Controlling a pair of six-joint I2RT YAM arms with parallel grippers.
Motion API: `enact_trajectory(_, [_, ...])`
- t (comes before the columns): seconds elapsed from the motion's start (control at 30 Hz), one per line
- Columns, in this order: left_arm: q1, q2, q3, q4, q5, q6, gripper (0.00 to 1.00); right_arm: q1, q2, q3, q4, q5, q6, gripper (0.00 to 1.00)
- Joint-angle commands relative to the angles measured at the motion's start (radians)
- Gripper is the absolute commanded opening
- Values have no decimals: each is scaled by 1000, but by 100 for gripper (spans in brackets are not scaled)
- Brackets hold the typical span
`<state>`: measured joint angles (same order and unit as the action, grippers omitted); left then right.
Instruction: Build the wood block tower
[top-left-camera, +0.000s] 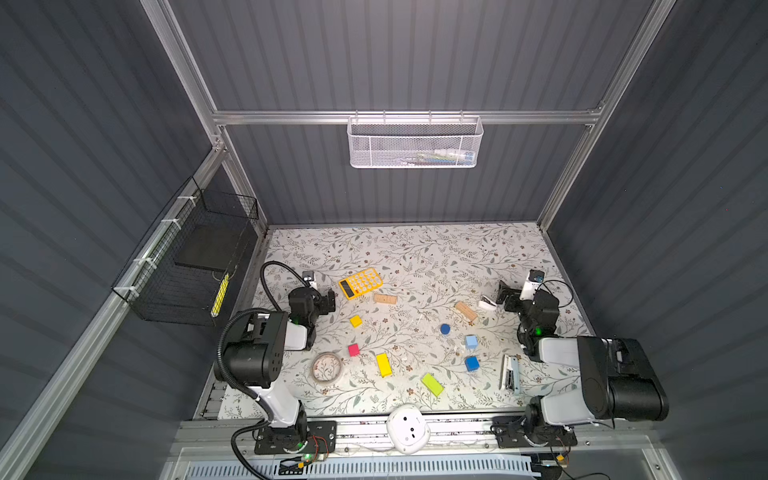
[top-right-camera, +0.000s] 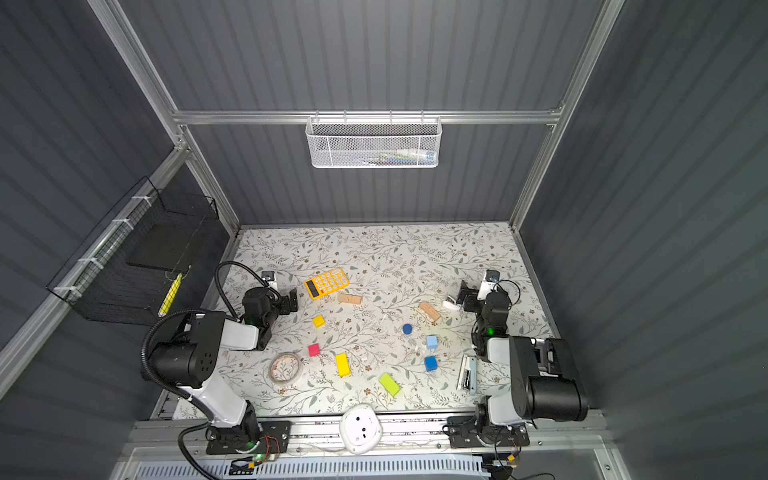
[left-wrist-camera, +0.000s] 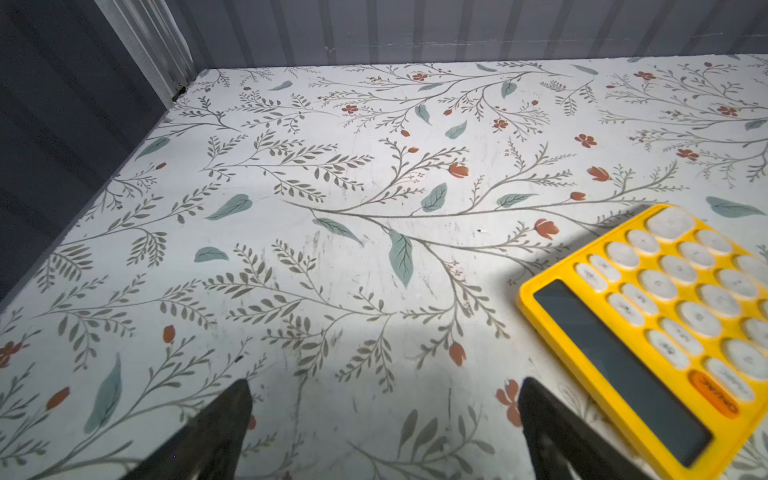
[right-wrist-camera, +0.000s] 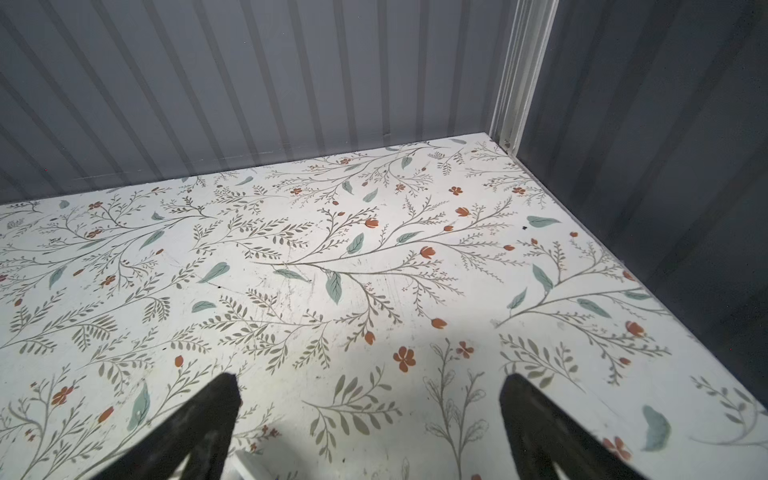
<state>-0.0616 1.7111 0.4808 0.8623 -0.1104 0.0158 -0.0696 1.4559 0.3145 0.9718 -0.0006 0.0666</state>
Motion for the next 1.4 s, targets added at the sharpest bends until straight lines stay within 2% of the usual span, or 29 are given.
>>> enact_trajectory(0.0, [7,5,-1,30,8,15,100,-2,0,8,8,5,1,99])
enact_trajectory(1.03, [8,5,-2,32,8,15,100,-2,1,9,5,5,0,99])
enact_trajectory(1.17, [6,2,-7,41,2,15,97,-2,0,6,8,4,1,99])
enact_trajectory(1.27, [6,-41,24,-49,-34,-1,96,-2,-9,8,1,6,4,99])
enact_trajectory(1.37, [6,-109,66,-197,-48,-6,92,-2,-70,33,-99,19,7,99])
